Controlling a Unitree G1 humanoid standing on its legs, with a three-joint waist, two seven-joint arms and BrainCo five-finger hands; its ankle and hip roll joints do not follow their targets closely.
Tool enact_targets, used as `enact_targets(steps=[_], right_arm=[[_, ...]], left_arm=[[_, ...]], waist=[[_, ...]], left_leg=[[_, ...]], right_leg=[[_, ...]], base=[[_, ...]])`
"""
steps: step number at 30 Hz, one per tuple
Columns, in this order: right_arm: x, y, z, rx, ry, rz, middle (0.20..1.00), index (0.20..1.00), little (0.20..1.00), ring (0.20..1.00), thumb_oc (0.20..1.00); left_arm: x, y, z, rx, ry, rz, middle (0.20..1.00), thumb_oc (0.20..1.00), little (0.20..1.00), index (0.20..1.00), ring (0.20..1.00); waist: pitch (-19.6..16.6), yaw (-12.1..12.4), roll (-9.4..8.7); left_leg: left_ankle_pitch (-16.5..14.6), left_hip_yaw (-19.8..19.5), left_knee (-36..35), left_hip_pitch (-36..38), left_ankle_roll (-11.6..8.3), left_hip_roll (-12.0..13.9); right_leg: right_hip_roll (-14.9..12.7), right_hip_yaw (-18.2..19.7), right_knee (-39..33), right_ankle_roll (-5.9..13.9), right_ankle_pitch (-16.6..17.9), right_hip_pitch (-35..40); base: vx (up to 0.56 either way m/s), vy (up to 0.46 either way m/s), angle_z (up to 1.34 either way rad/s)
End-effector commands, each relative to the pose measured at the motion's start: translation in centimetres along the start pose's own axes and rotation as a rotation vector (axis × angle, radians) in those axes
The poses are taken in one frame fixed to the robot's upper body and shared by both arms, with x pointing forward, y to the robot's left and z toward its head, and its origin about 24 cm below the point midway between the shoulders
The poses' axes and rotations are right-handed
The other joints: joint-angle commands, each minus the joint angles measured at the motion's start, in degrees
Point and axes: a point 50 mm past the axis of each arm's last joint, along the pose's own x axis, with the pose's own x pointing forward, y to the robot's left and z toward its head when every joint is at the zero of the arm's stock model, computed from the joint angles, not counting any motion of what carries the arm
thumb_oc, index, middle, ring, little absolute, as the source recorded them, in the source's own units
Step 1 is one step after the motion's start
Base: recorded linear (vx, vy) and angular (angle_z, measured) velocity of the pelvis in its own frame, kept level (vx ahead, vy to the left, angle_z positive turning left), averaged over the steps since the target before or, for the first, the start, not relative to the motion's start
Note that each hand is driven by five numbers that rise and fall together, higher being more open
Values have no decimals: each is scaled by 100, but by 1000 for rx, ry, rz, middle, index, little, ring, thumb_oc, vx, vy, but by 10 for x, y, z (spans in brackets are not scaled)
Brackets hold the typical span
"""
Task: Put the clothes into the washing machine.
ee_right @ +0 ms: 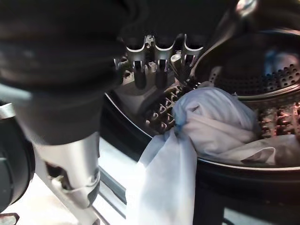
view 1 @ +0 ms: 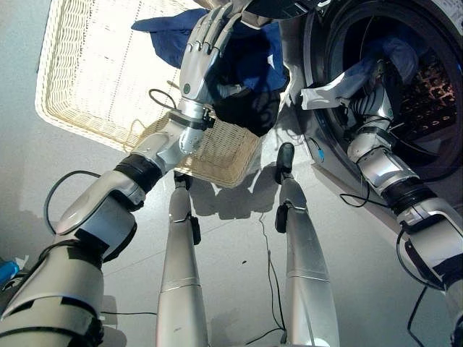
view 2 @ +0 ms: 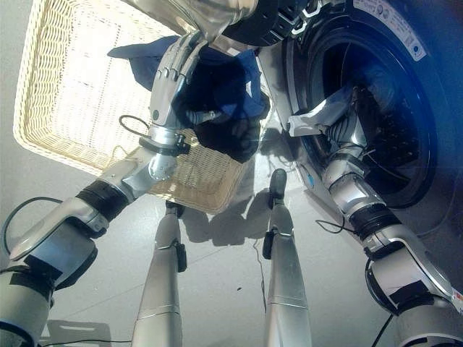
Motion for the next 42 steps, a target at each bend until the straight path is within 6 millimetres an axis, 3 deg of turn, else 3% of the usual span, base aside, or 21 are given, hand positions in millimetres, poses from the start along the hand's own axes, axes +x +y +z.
enact_targets(steps=[1,18,20,22,23,28,30,31,32,42], right_arm=[[-5,4,7,-11,-77,-4,1000,1000,1000,1000,1000],[-7,9,16,6,-109,-7,1000,1000,1000,1000,1000],[-8,10,17,7,-114,-9,1000,1000,1000,1000,1000],[-7,10,18,9,-115,-11,1000,1000,1000,1000,1000],[-7,11,18,11,-114,-12,1000,1000,1000,1000,1000],[-4,9,20,12,-118,-15,1000,1000,1000,1000,1000],[-4,9,22,11,-121,-13,1000,1000,1000,1000,1000],[-3,10,22,11,-122,-11,1000,1000,1000,1000,1000],[-3,10,22,11,-121,-10,1000,1000,1000,1000,1000],[-3,12,26,11,-125,-5,1000,1000,1000,1000,1000]], left_arm=[[15,8,-2,29,22,84,1000,1000,1000,1000,1000],[1,10,-46,53,317,40,1000,1000,1000,1000,1000],[-2,12,-54,43,374,35,922,922,922,922,922],[-4,13,-59,30,414,34,671,671,671,671,671],[-4,14,-60,30,423,33,589,589,589,589,589],[-5,19,-69,11,488,47,517,517,517,517,517],[-5,21,-71,6,506,65,564,564,564,564,564],[-4,23,-73,-2,522,82,843,843,843,843,843],[-3,24,-73,-4,526,89,1000,1000,1000,1000,1000],[7,29,-72,-1,523,123,1000,1000,1000,1000,1000]], waist=[[-113,-89,4],[-113,-136,-20],[-113,-130,-22],[-113,-127,-30],[-113,-128,-32],[-113,-125,-43],[-113,-127,-46],[-113,-130,-49],[-113,-131,-50],[-113,-154,-66]], left_leg=[[-429,535,124,110,571,-567],[-335,564,56,110,501,-526],[-324,560,54,96,488,-513],[-315,549,48,82,482,-505],[-313,548,48,77,480,-504],[-292,536,38,64,475,-513],[-287,531,36,62,472,-513],[-282,530,32,63,471,-514],[-281,530,31,65,470,-514],[-278,505,28,38,458,-517]], right_leg=[[677,-447,-367,173,400,169],[680,-428,-387,143,384,161],[679,-426,-384,135,370,152],[680,-431,-376,130,363,139],[682,-431,-373,130,362,134],[692,-438,-386,118,367,130],[697,-440,-384,114,367,128],[702,-436,-387,108,365,128],[703,-435,-387,106,364,130],[720,-403,-381,90,352,96]], base=[[0,0,0],[0,0,0],[0,0,0],[0,0,0],[0,0,0],[0,0,0],[0,0,0],[0,0,0],[0,0,0],[0,0,0]])
